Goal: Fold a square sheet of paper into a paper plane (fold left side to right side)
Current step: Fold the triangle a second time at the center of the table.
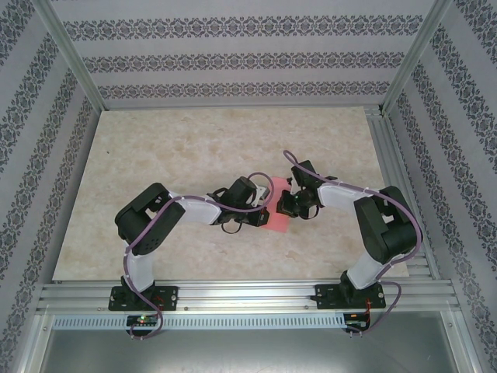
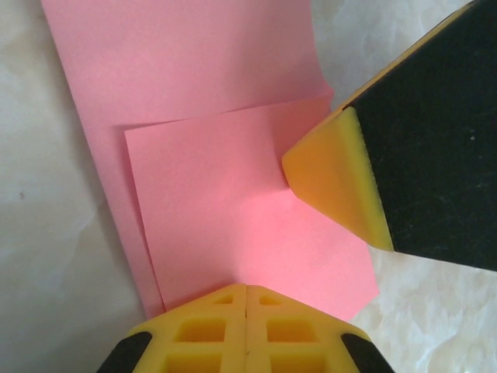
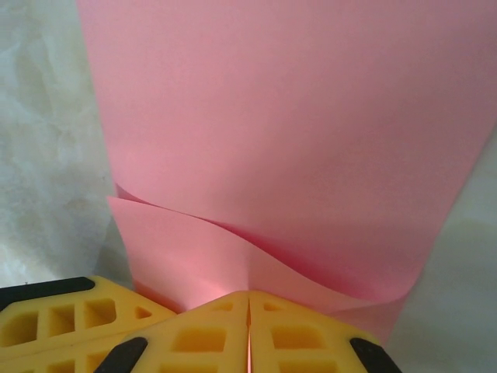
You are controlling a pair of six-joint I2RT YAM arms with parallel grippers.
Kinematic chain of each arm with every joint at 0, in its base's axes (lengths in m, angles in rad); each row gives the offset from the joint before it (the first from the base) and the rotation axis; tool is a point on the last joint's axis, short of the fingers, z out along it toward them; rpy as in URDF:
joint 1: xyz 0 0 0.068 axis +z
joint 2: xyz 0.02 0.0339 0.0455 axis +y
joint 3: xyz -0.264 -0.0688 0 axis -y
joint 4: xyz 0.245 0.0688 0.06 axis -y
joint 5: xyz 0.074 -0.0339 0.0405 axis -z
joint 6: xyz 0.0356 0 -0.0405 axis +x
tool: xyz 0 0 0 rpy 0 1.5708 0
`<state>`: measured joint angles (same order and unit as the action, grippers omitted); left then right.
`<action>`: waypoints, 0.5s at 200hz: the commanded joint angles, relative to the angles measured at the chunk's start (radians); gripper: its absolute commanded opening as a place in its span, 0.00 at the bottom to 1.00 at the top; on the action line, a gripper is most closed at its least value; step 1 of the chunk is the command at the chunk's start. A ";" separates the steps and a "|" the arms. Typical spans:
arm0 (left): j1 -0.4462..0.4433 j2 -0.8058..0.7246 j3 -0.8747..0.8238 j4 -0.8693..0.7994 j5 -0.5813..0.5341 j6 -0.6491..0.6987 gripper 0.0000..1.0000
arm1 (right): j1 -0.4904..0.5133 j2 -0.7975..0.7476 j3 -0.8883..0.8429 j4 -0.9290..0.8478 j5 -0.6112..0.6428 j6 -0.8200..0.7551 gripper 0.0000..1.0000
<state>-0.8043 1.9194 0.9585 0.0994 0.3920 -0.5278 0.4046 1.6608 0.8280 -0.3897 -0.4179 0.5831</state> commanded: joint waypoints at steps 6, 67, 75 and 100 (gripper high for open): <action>-0.004 0.039 -0.039 -0.177 -0.091 0.014 0.06 | 0.032 0.010 0.002 0.045 -0.024 0.019 0.09; -0.004 0.039 -0.044 -0.187 -0.105 0.018 0.05 | 0.020 0.057 0.026 -0.056 0.085 -0.033 0.08; -0.005 0.041 -0.046 -0.188 -0.106 0.018 0.04 | 0.011 0.055 0.028 -0.072 0.100 -0.042 0.08; -0.004 0.041 -0.062 -0.162 -0.101 0.012 0.03 | -0.027 0.040 0.020 -0.096 0.119 -0.063 0.08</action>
<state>-0.8074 1.9179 0.9585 0.0982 0.3794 -0.5278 0.4259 1.6936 0.8459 -0.4072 -0.4084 0.5644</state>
